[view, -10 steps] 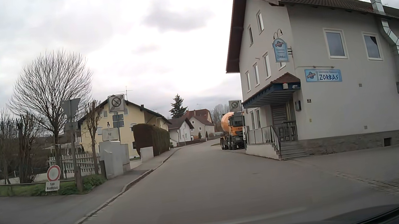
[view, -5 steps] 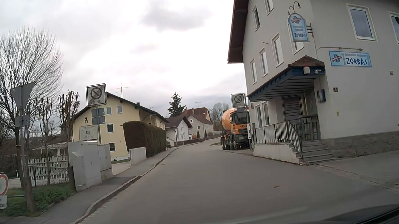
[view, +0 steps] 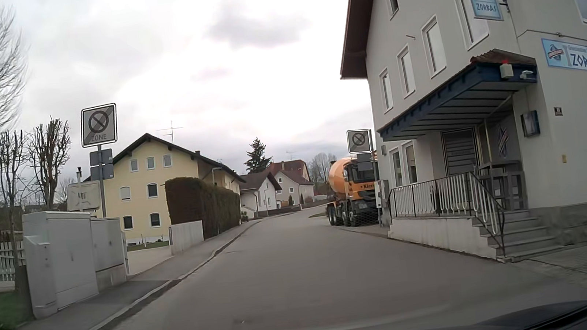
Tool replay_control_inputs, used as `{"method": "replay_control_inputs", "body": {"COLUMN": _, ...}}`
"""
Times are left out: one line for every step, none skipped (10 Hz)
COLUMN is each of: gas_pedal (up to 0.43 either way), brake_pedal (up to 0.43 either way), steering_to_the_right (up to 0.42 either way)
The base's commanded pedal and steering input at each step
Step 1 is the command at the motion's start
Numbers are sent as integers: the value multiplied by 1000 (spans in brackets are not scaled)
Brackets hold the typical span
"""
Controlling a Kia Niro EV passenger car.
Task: Follow the waypoints while adhering to traffic rules and regulations
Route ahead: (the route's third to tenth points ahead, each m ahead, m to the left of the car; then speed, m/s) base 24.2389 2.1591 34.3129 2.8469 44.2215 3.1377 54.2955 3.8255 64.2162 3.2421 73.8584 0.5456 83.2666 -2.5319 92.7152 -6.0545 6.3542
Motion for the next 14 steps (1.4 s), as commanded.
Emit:
{"method": "replay_control_inputs", "body": {"gas_pedal": 110, "brake_pedal": 0, "steering_to_the_right": 4}}
{"method": "replay_control_inputs", "body": {"gas_pedal": 110, "brake_pedal": 0, "steering_to_the_right": 4}}
{"method": "replay_control_inputs", "body": {"gas_pedal": 110, "brake_pedal": 0, "steering_to_the_right": 3}}
{"method": "replay_control_inputs", "body": {"gas_pedal": 110, "brake_pedal": 0, "steering_to_the_right": 1}}
{"method": "replay_control_inputs", "body": {"gas_pedal": 110, "brake_pedal": 0, "steering_to_the_right": -1}}
{"method": "replay_control_inputs", "body": {"gas_pedal": 110, "brake_pedal": 0, "steering_to_the_right": -3}}
{"method": "replay_control_inputs", "body": {"gas_pedal": 110, "brake_pedal": 0, "steering_to_the_right": -3}}
{"method": "replay_control_inputs", "body": {"gas_pedal": 118, "brake_pedal": 0, "steering_to_the_right": -4}}
{"method": "replay_control_inputs", "body": {"gas_pedal": 118, "brake_pedal": 0, "steering_to_the_right": -6}}
{"method": "replay_control_inputs", "body": {"gas_pedal": 118, "brake_pedal": 0, "steering_to_the_right": -6}}
{"method": "replay_control_inputs", "body": {"gas_pedal": 118, "brake_pedal": 0, "steering_to_the_right": -6}}
{"method": "replay_control_inputs", "body": {"gas_pedal": 118, "brake_pedal": 0, "steering_to_the_right": -8}}
{"method": "replay_control_inputs", "body": {"gas_pedal": 118, "brake_pedal": 0, "steering_to_the_right": -8}}
{"method": "replay_control_inputs", "body": {"gas_pedal": 118, "brake_pedal": 0, "steering_to_the_right": -9}}
